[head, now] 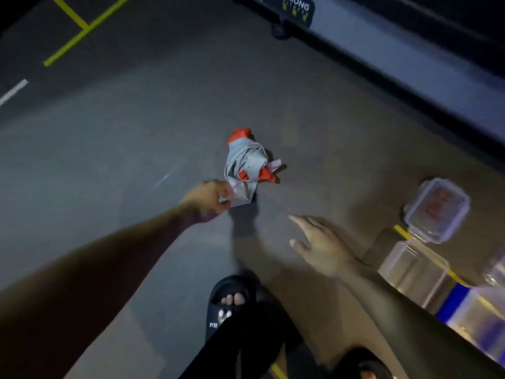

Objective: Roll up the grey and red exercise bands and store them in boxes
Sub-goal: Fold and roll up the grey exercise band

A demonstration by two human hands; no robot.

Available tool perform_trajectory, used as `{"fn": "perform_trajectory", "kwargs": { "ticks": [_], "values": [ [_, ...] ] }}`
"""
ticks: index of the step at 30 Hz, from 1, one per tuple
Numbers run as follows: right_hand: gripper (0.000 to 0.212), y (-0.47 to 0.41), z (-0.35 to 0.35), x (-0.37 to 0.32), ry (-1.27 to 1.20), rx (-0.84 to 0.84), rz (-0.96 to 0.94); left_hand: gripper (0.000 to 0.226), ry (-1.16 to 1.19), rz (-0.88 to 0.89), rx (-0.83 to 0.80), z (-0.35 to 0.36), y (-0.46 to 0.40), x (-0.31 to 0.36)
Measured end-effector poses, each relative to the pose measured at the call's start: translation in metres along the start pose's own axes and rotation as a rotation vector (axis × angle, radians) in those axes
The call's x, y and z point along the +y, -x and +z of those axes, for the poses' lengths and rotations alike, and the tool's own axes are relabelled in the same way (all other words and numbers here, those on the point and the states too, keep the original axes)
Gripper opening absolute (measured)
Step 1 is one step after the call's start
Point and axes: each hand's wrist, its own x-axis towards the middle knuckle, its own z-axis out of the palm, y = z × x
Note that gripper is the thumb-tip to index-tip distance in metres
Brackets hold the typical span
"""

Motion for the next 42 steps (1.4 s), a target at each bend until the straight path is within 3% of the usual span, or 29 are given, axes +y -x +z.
{"fn": "perform_trajectory", "kwargs": {
  "ticks": [5,9,15,19,23,26,31,35,40,42],
  "values": [
    [0.063,-0.041,0.012,0.034,0.045,0.025,-0.037,0.051,0.089,-0.132,0.242,0.010,-0.075,-0.006],
    [0.062,-0.062,0.018,0.055,0.043,0.078,-0.021,0.070,0.124,-0.192,0.227,0.030,-0.103,-0.012],
    [0.063,-0.068,0.030,0.061,-0.056,0.114,0.004,0.055,0.181,-0.153,0.375,0.050,-0.099,-0.013],
    [0.066,-0.069,0.046,0.048,-0.225,0.126,0.008,0.040,0.301,-0.047,0.361,0.063,-0.078,0.000],
    [0.076,-0.066,0.061,0.030,-0.420,0.172,0.083,0.017,0.360,0.071,0.242,0.077,-0.047,0.018],
    [0.085,-0.060,0.068,0.022,-0.555,0.207,0.120,0.011,0.418,0.118,0.339,0.074,-0.017,0.041],
    [0.113,-0.051,0.072,0.003,-0.670,0.193,0.152,0.018,0.990,0.187,0.316,0.026,0.030,0.066],
    [0.099,-0.057,0.084,-0.005,-0.627,0.202,0.120,0.026,1.310,0.324,0.267,-0.004,0.063,0.080],
    [0.094,-0.048,0.091,-0.021,-0.556,0.126,0.101,0.006,1.562,0.378,0.269,-0.017,0.084,0.083],
    [0.078,-0.048,0.094,-0.026,-0.549,0.126,0.080,0.029,1.677,0.323,0.206,-0.013,0.090,0.078]
  ]
}}
